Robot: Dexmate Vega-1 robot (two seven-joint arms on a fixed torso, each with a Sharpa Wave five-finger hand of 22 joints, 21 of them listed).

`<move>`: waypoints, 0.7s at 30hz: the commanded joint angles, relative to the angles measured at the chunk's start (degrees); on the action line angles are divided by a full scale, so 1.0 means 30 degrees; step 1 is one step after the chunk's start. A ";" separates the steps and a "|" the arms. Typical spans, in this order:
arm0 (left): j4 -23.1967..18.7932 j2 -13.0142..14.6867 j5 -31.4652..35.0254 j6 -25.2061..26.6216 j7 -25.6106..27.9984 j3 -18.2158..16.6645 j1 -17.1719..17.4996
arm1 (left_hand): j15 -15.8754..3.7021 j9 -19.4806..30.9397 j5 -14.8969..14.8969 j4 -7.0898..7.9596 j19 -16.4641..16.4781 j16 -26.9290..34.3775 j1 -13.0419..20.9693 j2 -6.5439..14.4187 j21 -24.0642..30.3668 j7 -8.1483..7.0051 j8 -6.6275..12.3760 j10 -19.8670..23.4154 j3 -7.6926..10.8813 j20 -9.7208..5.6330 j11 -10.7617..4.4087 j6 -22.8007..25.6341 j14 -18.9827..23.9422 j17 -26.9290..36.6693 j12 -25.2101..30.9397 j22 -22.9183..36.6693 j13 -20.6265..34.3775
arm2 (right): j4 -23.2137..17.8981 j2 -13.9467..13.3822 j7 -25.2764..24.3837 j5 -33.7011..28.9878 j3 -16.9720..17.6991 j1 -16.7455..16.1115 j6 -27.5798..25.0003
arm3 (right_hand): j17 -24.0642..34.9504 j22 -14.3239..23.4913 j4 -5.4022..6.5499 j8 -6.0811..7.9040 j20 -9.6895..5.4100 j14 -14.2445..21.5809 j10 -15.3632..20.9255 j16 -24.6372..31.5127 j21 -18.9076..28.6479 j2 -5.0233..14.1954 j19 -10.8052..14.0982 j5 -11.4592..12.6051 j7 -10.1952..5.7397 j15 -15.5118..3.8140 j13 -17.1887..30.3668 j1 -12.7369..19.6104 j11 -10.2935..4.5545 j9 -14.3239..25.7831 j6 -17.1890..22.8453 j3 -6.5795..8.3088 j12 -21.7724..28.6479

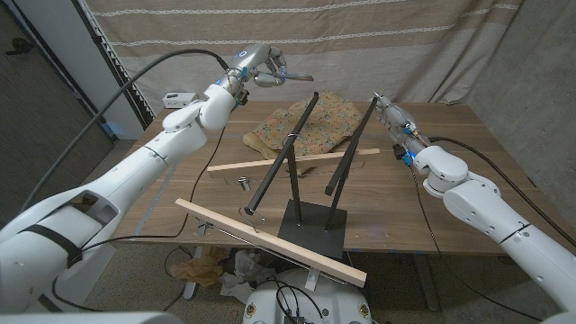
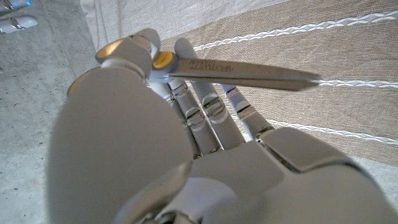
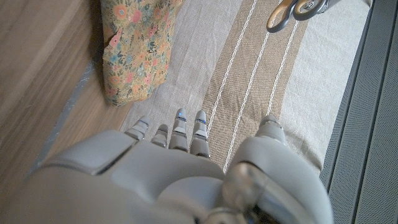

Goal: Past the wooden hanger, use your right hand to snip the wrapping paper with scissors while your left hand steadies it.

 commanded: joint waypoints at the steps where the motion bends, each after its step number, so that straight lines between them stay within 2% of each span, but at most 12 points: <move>1: 0.3107 -0.1003 -0.0413 -0.2993 0.0370 0.0878 -0.1309 | 0.0017 0.2651 0.0344 0.0402 -0.0598 0.0726 0.1373 0.1275 0.0358 0.0153 0.0182 0.0000 0.0209 -0.1017 0.0167 0.0314 -0.0603 0.0501 -0.0020 0.0562 0.0275 | -0.0436 -0.0320 -0.0287 -0.0013 0.0262 -0.0092 -0.0501 | 0.0098 0.0057 -0.0042 -0.0107 0.0003 -0.0088 0.0007 -0.0004 0.0094 -0.0029 -0.0003 -0.0029 -0.0065 -0.0022 0.0060 0.0193 -0.0064 0.0088 -0.0086 0.0101 0.0031; 5: 0.3212 -0.1077 -0.0541 -0.3022 -0.0324 0.1050 -0.1618 | 0.0016 0.2650 0.0344 0.0402 -0.0598 0.0725 0.1373 0.1275 0.0358 0.0155 0.0182 0.0001 0.0209 -0.1017 0.0166 0.0314 -0.0603 0.0500 -0.0019 0.0561 0.0275 | -0.0655 -0.0540 -0.0388 -0.0043 0.0432 -0.0258 -0.0649 | 0.0099 0.0057 -0.0036 -0.0113 -0.0001 -0.0093 -0.0011 -0.0004 0.0095 -0.0030 -0.0002 -0.0045 -0.0064 -0.0020 0.0060 0.0192 -0.0036 0.0087 -0.0077 0.0101 0.0022; 6: 0.3220 -0.1077 -0.0476 -0.3047 -0.0366 0.1088 -0.1677 | -0.0020 0.2602 0.0383 0.0407 -0.0500 0.0411 0.1536 0.1381 0.0518 0.0083 0.0059 -0.0440 0.0188 -0.1220 0.0427 0.0315 -0.0042 -0.0187 0.0229 0.0557 0.0575 | -0.0712 -0.0574 -0.0400 0.0029 0.0495 -0.0311 -0.0706 | 0.0099 0.0057 -0.0034 -0.0109 -0.0004 -0.0094 -0.0001 -0.0003 0.0093 -0.0030 -0.0008 -0.0051 -0.0072 -0.0021 0.0060 0.0192 -0.0029 0.0087 -0.0061 0.0102 0.0026; 8: 0.3214 -0.1094 -0.0406 -0.3056 -0.0502 0.1149 -0.1790 | -0.0005 0.2587 0.0338 0.0420 -0.0479 0.0287 0.1514 0.1363 0.0452 0.0280 0.0082 -0.0276 0.0218 -0.1306 0.0302 0.0370 0.0024 -0.0268 0.0234 0.0402 0.0517 | -0.0832 -0.0674 -0.0498 0.0038 0.0603 -0.0431 -0.0802 | 0.0099 0.0057 -0.0032 -0.0107 0.0005 -0.0095 0.0008 -0.0003 0.0094 -0.0032 -0.0006 -0.0058 -0.0077 -0.0035 0.0060 0.0193 -0.0029 0.0087 -0.0047 0.0102 0.0029; 17: 0.3376 -0.1256 -0.0279 -0.3195 -0.0912 0.1348 -0.2210 | -0.0005 0.2584 0.0333 0.0417 -0.0476 0.0279 0.1515 0.1355 0.0448 0.0265 0.0070 -0.0263 0.0215 -0.1310 0.0290 0.0342 0.0027 -0.0272 0.0235 0.0391 0.0511 | -0.1108 -0.1019 -0.0696 0.0025 0.1084 -0.0885 -0.0852 | 0.0100 0.0057 -0.0016 -0.0102 0.0027 -0.0117 -0.0018 -0.0007 0.0092 -0.0031 -0.0011 -0.0101 -0.0072 -0.0025 0.0060 0.0191 -0.0022 0.0085 0.0025 0.0105 0.0015; 18: 0.3457 -0.1308 -0.0305 -0.3275 -0.0902 0.1370 -0.2246 | -0.0016 0.2620 0.0165 0.0480 -0.0235 0.0034 0.1326 0.1368 0.0360 0.0273 0.0074 -0.0171 0.0136 -0.1571 0.0104 0.0345 0.0326 -0.0344 0.0100 -0.0027 0.0211 | -0.1156 -0.1066 -0.0727 0.0031 0.1138 -0.0896 -0.0916 | 0.0100 0.0057 -0.0013 -0.0098 0.0037 -0.0118 -0.0027 -0.0006 0.0089 -0.0030 -0.0020 -0.0110 -0.0061 -0.0009 0.0060 0.0192 -0.0021 0.0085 0.0047 0.0107 0.0011; 21: 0.3690 -0.1423 -0.0279 -0.3513 -0.0938 0.1501 -0.2377 | -0.0013 0.2620 0.0160 0.0464 -0.0229 0.0014 0.1348 0.1356 0.0350 0.0260 0.0082 -0.0135 0.0147 -0.1581 0.0073 0.0359 0.0327 -0.0353 0.0108 -0.0050 0.0212 | -0.1332 -0.1257 -0.0820 -0.0007 0.1303 -0.0899 -0.1126 | 0.0101 0.0057 -0.0008 -0.0075 0.0038 -0.0111 -0.0017 -0.0001 0.0090 -0.0029 -0.0018 -0.0125 -0.0025 -0.0014 0.0061 0.0192 -0.0019 0.0085 0.0126 0.0109 0.0014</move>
